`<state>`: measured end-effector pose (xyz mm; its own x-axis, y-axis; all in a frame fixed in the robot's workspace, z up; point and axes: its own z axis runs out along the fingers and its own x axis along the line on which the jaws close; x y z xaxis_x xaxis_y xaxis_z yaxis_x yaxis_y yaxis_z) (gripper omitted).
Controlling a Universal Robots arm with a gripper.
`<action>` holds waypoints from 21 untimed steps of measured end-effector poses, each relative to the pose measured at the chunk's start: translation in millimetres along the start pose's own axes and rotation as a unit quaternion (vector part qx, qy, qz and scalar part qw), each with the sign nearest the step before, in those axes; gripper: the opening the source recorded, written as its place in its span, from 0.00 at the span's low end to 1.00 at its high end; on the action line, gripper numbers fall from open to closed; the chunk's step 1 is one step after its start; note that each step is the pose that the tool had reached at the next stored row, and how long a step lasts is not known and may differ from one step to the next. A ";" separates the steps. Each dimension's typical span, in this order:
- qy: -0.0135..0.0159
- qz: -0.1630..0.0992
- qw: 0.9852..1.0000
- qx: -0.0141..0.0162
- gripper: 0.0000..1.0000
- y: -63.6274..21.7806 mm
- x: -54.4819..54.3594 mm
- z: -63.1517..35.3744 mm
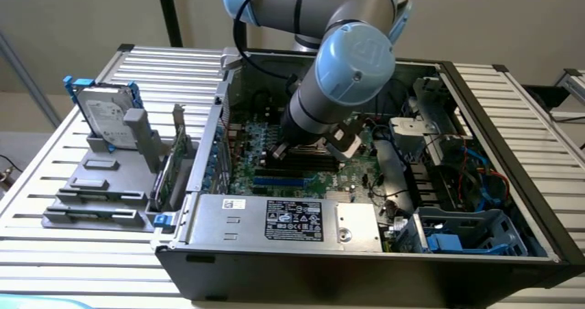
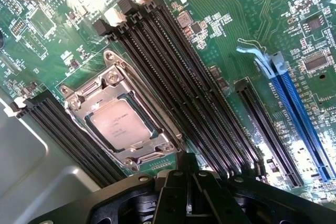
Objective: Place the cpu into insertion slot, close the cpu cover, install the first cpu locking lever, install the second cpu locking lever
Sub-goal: 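Install the second cpu locking lever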
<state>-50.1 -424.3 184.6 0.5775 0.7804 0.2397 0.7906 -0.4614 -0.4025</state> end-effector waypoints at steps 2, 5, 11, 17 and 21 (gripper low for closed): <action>0.000 0.000 1.000 0.000 0.11 -0.1 -0.1 0.9; -0.001 0.000 1.000 -0.001 0.11 -0.1 0.0 1.5; -0.013 0.003 1.000 -0.010 0.11 -0.8 0.6 0.4; -0.016 0.004 1.000 -0.010 0.11 -6.8 3.9 -13.1; -0.016 0.004 1.000 -0.010 0.11 -7.9 4.7 -15.4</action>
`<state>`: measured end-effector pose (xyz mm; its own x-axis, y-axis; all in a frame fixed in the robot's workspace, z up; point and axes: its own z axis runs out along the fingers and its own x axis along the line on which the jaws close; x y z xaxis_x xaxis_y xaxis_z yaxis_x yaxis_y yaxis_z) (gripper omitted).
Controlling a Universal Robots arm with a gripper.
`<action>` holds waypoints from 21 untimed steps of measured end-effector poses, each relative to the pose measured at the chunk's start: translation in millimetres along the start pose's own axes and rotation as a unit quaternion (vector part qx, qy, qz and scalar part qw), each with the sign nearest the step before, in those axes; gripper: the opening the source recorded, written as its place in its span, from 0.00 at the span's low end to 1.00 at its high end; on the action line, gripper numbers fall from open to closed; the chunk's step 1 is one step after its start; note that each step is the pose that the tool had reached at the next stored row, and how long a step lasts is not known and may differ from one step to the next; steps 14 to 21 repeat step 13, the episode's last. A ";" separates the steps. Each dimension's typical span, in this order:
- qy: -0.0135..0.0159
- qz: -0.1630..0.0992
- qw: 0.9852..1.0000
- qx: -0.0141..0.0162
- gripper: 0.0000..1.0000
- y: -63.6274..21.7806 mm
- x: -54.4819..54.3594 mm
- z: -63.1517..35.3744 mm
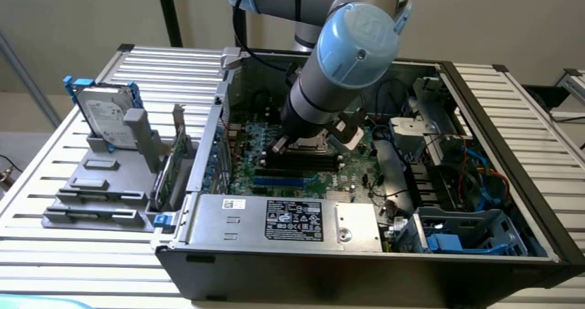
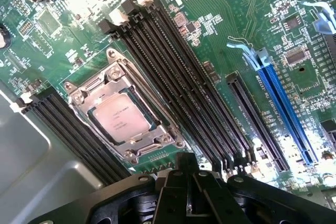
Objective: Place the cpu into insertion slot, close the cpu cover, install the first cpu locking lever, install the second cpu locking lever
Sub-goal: 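Install the second cpu locking lever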
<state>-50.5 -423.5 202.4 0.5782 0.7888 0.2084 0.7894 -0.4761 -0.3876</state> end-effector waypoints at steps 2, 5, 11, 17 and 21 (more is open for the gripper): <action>0.000 0.000 1.000 0.000 0.11 0.0 0.0 0.0; 0.000 0.000 1.000 0.000 0.11 0.0 0.0 -0.1; 0.000 0.000 1.000 0.000 0.11 0.0 0.0 -0.1; 0.000 0.000 1.000 0.000 0.11 0.0 0.0 -0.1; 0.000 0.000 1.000 0.000 0.11 0.0 0.0 -0.1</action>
